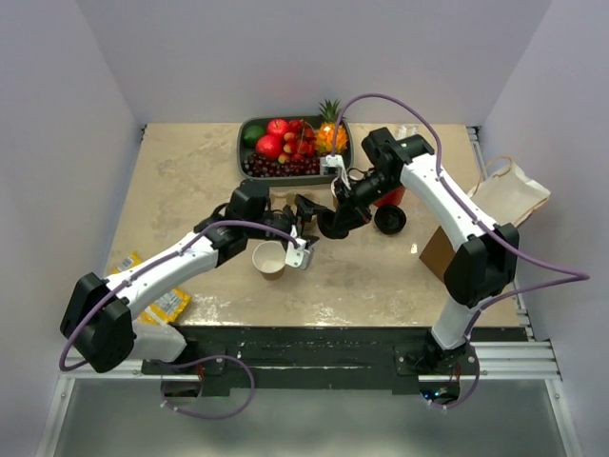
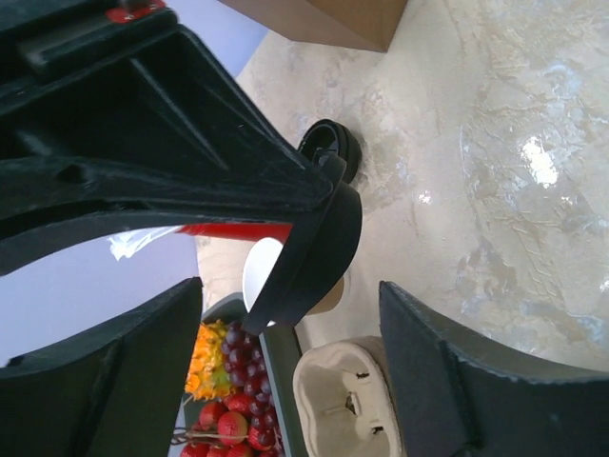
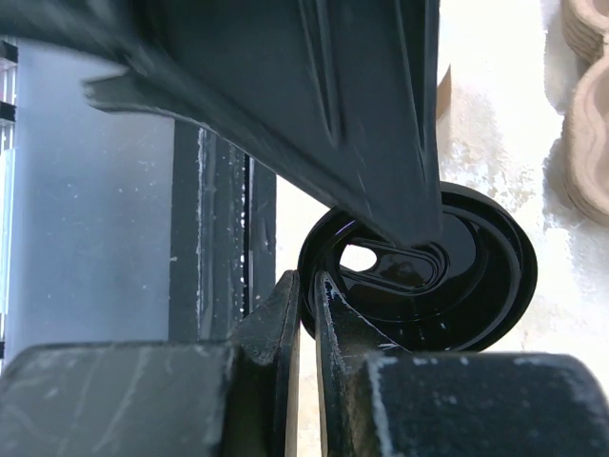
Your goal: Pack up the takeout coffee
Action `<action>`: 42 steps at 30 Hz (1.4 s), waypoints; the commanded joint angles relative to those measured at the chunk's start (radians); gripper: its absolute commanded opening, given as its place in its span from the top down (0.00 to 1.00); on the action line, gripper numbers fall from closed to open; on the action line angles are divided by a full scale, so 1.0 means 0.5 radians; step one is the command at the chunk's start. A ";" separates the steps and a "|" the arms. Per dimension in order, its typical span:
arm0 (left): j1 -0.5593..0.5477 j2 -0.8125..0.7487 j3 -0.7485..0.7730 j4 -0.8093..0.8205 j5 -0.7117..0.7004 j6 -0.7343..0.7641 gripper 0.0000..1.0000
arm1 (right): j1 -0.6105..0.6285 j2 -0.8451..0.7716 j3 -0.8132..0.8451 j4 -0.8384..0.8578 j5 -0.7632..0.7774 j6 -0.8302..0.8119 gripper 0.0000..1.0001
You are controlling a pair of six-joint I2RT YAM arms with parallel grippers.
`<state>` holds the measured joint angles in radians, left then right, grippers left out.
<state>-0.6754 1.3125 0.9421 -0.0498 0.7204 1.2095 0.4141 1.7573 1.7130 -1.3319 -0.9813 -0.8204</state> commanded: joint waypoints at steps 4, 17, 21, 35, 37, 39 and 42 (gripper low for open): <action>-0.045 0.069 0.076 0.039 0.099 0.302 0.36 | 0.022 0.023 0.074 -0.128 -0.087 -0.001 1.00; -0.051 0.121 0.199 -0.265 0.069 0.551 0.76 | 0.025 0.109 0.206 -0.125 -0.096 0.036 1.00; -0.051 0.103 0.196 -0.296 -0.014 0.484 0.84 | 0.025 0.112 0.301 -0.125 -0.065 0.042 0.82; 0.356 -0.180 0.523 -0.688 -0.263 -1.086 0.95 | -0.254 -0.127 0.214 1.190 -0.032 1.079 0.52; 0.467 -0.171 0.616 -0.924 -0.183 -1.319 0.95 | -0.251 -0.173 0.109 1.399 0.039 1.189 0.51; 0.605 -0.186 0.662 -1.038 -0.024 -1.421 0.94 | -0.248 -0.155 0.038 1.519 0.103 1.269 0.51; 0.725 -0.265 0.555 -1.060 0.117 -1.691 0.94 | -0.233 -0.115 0.025 1.599 0.159 1.395 0.52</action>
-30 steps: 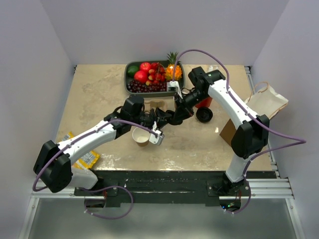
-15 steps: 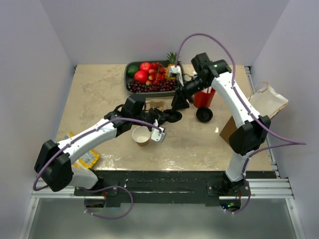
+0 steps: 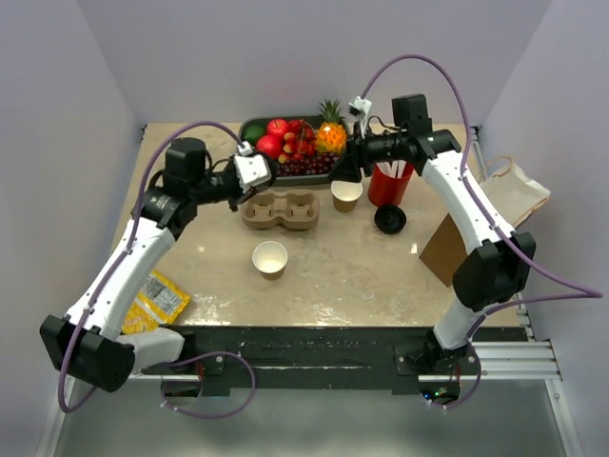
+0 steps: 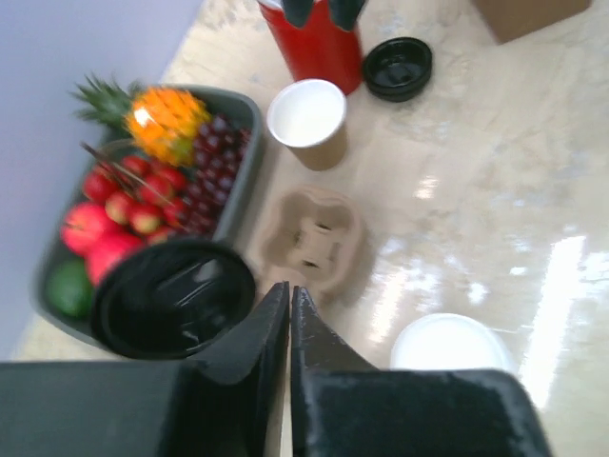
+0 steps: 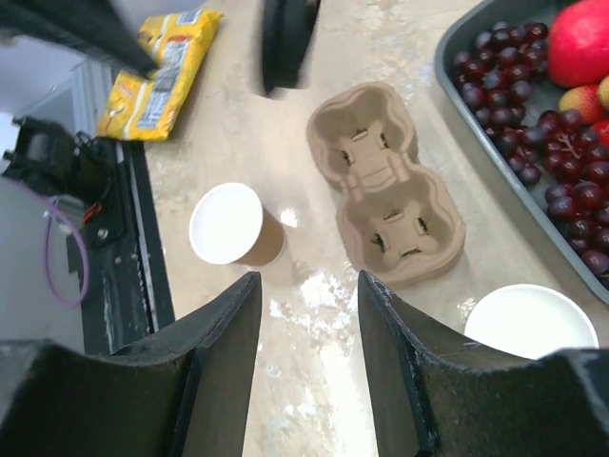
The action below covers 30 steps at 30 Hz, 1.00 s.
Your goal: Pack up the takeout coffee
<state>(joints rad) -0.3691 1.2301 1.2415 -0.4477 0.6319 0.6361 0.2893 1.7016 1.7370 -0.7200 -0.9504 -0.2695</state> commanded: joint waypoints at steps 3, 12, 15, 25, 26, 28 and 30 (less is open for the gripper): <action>0.174 -0.141 -0.157 -0.286 0.457 -0.628 0.94 | 0.068 0.030 -0.023 0.339 0.146 0.272 0.52; 0.333 -0.156 -0.200 -0.116 0.308 -0.918 0.84 | 0.250 0.088 -0.099 0.256 0.259 0.079 0.52; 0.367 -0.282 -0.200 0.136 -0.348 -0.993 0.54 | 0.268 0.113 -0.099 0.348 0.272 0.118 0.52; 0.579 0.583 0.388 0.198 -0.457 -0.981 0.32 | 0.268 0.113 -0.044 0.455 0.679 0.177 0.53; 0.576 0.632 0.401 0.235 -0.378 -0.990 0.29 | 0.271 0.116 -0.044 0.443 0.704 0.177 0.53; 0.569 0.767 0.416 0.355 -0.292 -1.030 0.04 | 0.268 0.101 -0.053 0.428 0.738 0.146 0.53; 0.557 0.920 0.514 0.352 -0.218 -1.048 0.00 | 0.271 0.082 -0.075 0.412 0.756 0.134 0.52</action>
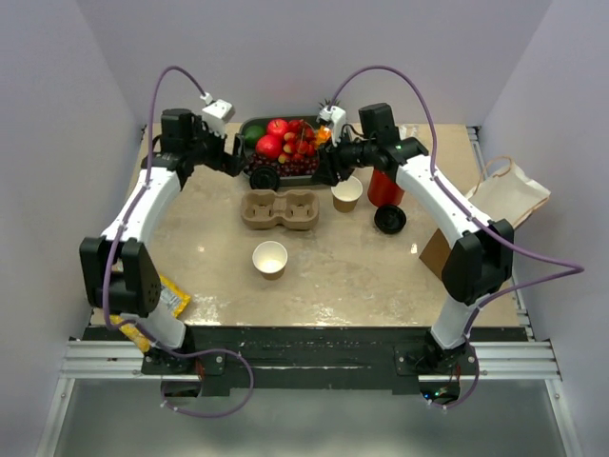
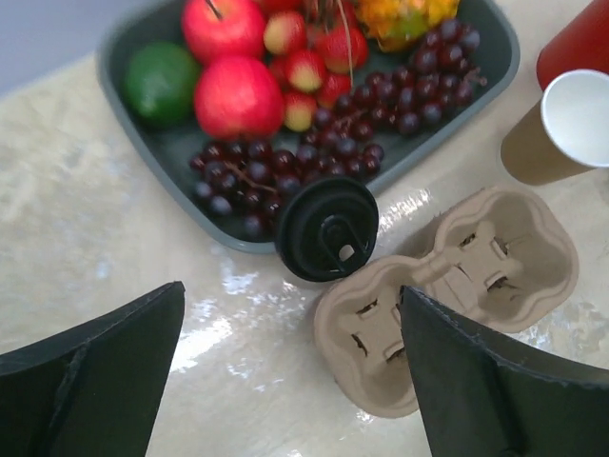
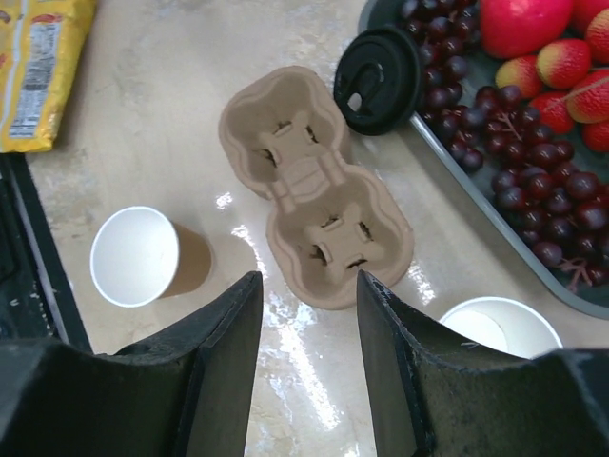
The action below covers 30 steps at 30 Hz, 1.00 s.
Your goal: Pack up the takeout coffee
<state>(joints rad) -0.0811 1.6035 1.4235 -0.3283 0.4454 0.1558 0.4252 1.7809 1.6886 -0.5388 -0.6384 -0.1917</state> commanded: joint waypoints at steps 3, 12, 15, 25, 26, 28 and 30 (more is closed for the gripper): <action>-0.074 0.275 0.138 0.187 0.048 -0.075 0.00 | -0.004 -0.116 -0.027 0.047 0.166 -0.031 0.52; -0.077 0.499 0.077 0.399 0.241 -0.213 0.07 | 0.000 -0.141 -0.088 0.025 0.212 -0.068 0.52; -0.077 0.639 0.159 0.350 0.290 -0.180 0.11 | -0.004 -0.123 -0.067 -0.011 0.185 -0.080 0.52; 0.030 0.873 0.429 0.108 0.566 0.136 0.17 | -0.019 -0.107 -0.006 -0.137 0.135 -0.172 0.52; 0.042 0.907 0.445 0.053 0.591 0.154 0.17 | -0.022 -0.107 -0.009 -0.137 0.132 -0.169 0.52; 0.070 0.941 0.472 0.009 0.673 0.176 0.19 | -0.019 -0.104 -0.018 -0.131 0.126 -0.169 0.52; 0.079 0.984 0.491 -0.031 0.705 0.194 0.21 | -0.019 -0.101 -0.018 -0.125 0.123 -0.157 0.52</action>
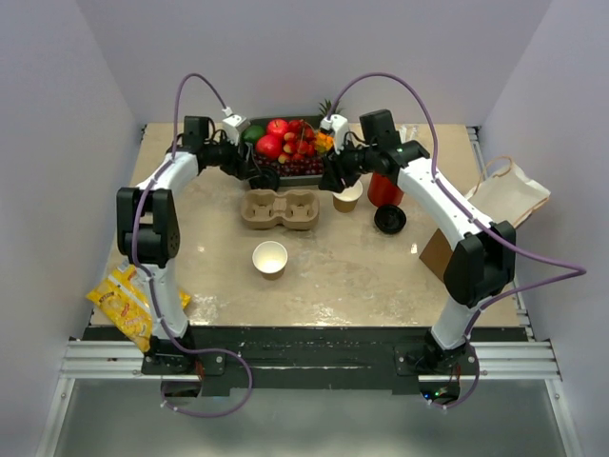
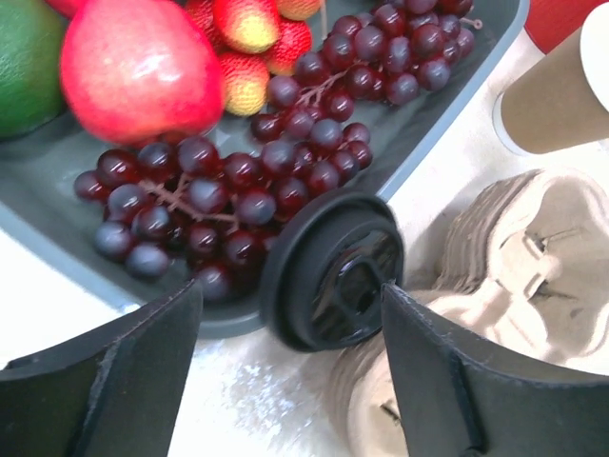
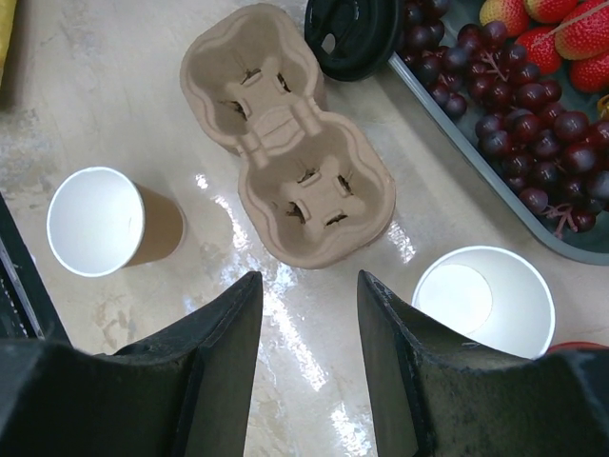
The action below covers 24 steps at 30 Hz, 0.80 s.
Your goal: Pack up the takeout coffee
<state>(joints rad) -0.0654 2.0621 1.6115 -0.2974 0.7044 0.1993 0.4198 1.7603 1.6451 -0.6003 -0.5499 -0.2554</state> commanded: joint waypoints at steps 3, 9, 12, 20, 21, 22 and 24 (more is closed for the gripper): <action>0.048 0.125 0.142 -0.117 0.251 0.120 0.27 | -0.011 -0.045 0.088 0.001 -0.060 -0.023 0.52; 0.048 0.226 0.213 -0.126 0.389 0.080 0.37 | -0.008 -0.048 0.100 -0.021 -0.054 -0.041 0.52; 0.048 0.242 0.225 -0.114 0.444 0.068 0.44 | -0.008 -0.066 0.075 -0.024 -0.051 -0.045 0.52; 0.048 0.171 0.167 -0.120 0.527 0.108 0.70 | -0.011 -0.094 0.017 0.007 -0.041 -0.038 0.52; 0.048 0.153 0.149 -0.108 0.527 0.108 0.70 | -0.011 -0.094 0.017 0.010 -0.045 -0.038 0.52; 0.048 0.134 0.133 -0.090 0.521 0.101 0.70 | -0.011 -0.088 0.017 0.013 -0.045 -0.038 0.52; 0.051 0.067 0.078 -0.004 0.509 0.053 0.72 | -0.011 -0.081 0.026 0.016 -0.048 -0.032 0.52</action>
<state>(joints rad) -0.0414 2.1788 1.6798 -0.3637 0.9237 0.2287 0.4179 1.7603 1.6543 -0.6132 -0.5636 -0.2630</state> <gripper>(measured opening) 0.372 0.480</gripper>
